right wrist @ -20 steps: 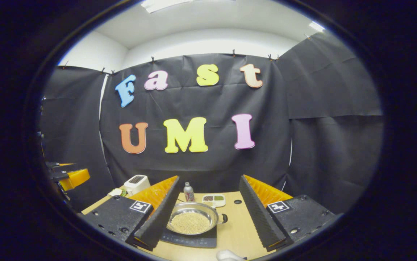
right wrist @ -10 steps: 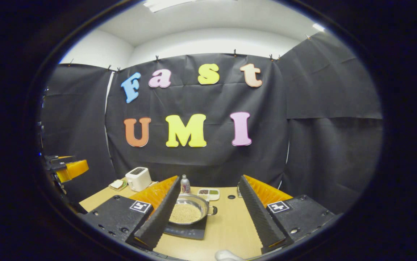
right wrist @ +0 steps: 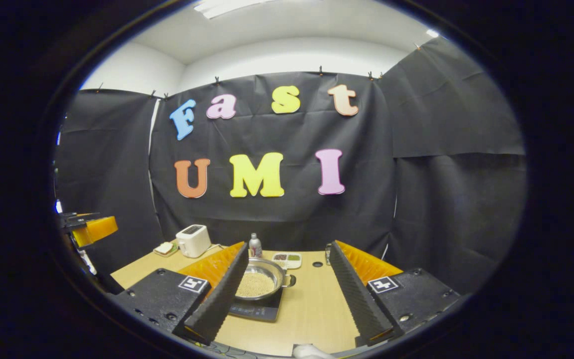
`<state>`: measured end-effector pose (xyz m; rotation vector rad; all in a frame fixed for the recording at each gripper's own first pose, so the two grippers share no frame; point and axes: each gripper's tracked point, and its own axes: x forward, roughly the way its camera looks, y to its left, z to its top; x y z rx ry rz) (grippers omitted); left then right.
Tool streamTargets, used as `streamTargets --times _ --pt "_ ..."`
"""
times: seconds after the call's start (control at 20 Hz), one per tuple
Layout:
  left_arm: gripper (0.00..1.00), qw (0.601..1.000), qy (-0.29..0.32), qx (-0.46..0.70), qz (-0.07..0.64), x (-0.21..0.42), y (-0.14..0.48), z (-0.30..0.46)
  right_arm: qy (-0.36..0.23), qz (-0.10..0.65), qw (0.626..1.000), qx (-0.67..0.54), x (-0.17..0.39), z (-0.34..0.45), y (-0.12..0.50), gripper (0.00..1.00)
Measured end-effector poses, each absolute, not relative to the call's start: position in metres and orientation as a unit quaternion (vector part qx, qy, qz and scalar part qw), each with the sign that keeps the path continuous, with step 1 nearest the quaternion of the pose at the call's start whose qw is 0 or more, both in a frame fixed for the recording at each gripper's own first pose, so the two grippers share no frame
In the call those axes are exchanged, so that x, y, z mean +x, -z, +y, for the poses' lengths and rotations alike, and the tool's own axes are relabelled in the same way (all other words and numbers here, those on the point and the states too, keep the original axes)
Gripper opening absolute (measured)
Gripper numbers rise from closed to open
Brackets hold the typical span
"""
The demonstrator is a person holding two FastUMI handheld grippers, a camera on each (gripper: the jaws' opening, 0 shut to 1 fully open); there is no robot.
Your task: First push the handle of the pot to place it horizontally, then grasp the pot with both hands and set it on the induction cooktop.
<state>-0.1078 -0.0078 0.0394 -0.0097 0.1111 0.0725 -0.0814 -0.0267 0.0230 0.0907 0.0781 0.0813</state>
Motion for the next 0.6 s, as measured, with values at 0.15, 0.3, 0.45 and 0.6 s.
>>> streamTargets --times 0.15,0.3,0.45,0.6 --pt "0.97 0.998 -0.044 0.000 0.055 -0.110 -0.039 -0.004 -0.046 0.042 0.997 0.045 -0.080 -0.025 -0.021 1.00" --pt "0.97 0.997 -0.047 -0.004 0.060 -0.108 -0.038 -0.001 -0.046 0.044 0.997 0.046 -0.077 -0.024 -0.020 1.00" --pt "0.97 0.997 -0.048 0.001 0.060 -0.105 -0.041 0.003 -0.046 0.046 0.997 0.047 -0.074 -0.024 -0.020 1.00" --pt "0.97 0.997 -0.045 0.002 0.060 -0.098 -0.040 0.002 -0.045 0.047 0.997 0.045 -0.068 -0.021 -0.020 1.00"
